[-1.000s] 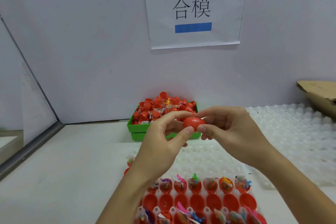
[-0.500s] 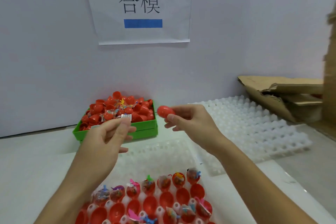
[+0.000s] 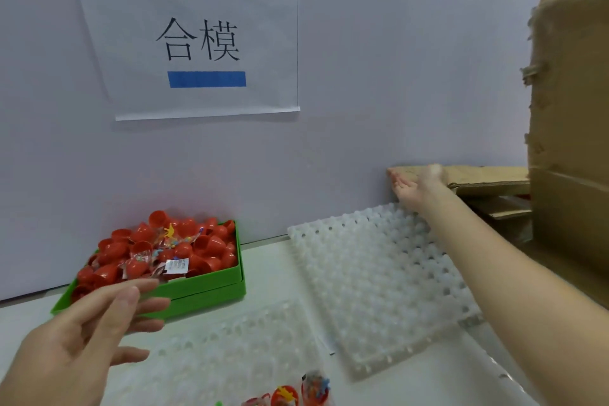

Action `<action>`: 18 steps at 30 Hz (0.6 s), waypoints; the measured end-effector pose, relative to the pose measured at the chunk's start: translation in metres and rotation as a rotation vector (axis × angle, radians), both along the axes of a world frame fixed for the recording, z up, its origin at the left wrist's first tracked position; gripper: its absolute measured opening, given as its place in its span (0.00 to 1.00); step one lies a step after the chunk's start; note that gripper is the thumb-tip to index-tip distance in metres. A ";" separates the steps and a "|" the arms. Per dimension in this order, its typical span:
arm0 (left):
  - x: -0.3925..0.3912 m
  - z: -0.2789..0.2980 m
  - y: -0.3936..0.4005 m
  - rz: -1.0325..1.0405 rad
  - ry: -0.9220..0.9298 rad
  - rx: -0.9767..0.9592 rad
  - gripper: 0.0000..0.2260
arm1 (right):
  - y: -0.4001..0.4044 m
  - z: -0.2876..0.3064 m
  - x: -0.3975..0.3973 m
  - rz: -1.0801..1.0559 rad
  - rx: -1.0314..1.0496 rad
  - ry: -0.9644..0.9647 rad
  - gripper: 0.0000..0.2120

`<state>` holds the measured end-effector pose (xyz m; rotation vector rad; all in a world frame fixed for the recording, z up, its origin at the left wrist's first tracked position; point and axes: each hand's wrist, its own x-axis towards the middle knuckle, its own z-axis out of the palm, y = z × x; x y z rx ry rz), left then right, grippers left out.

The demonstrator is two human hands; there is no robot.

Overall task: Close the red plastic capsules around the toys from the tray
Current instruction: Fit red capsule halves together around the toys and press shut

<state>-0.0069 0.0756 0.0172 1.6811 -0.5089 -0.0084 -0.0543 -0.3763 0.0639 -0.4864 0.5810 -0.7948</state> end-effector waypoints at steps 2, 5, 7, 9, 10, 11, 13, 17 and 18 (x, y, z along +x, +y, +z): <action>0.002 0.001 0.001 0.004 0.012 0.017 0.17 | 0.011 -0.007 0.000 0.139 -0.069 0.037 0.25; 0.002 -0.001 0.006 0.002 -0.006 0.064 0.16 | 0.047 -0.024 -0.003 0.342 -0.294 0.225 0.17; -0.001 -0.001 0.010 -0.005 -0.045 0.116 0.13 | 0.078 -0.035 -0.008 0.451 -0.472 0.316 0.14; -0.004 0.000 0.013 -0.001 -0.123 0.209 0.09 | 0.109 -0.043 -0.013 0.557 -0.666 0.376 0.11; -0.003 0.001 0.016 0.007 -0.161 0.269 0.09 | 0.126 -0.047 -0.016 0.613 -0.776 0.393 0.10; -0.003 0.002 0.020 0.019 -0.184 0.331 0.10 | 0.144 -0.050 -0.018 0.669 -0.893 0.402 0.09; -0.002 0.006 0.029 0.040 -0.190 0.428 0.09 | 0.182 -0.053 -0.021 0.788 -1.133 0.407 0.11; 0.004 0.013 0.056 0.129 -0.230 0.562 0.10 | 0.259 -0.046 -0.027 1.000 -1.498 0.378 0.11; 0.006 0.013 0.065 0.153 -0.219 0.579 0.10 | 0.277 -0.045 -0.026 1.044 -1.568 0.374 0.10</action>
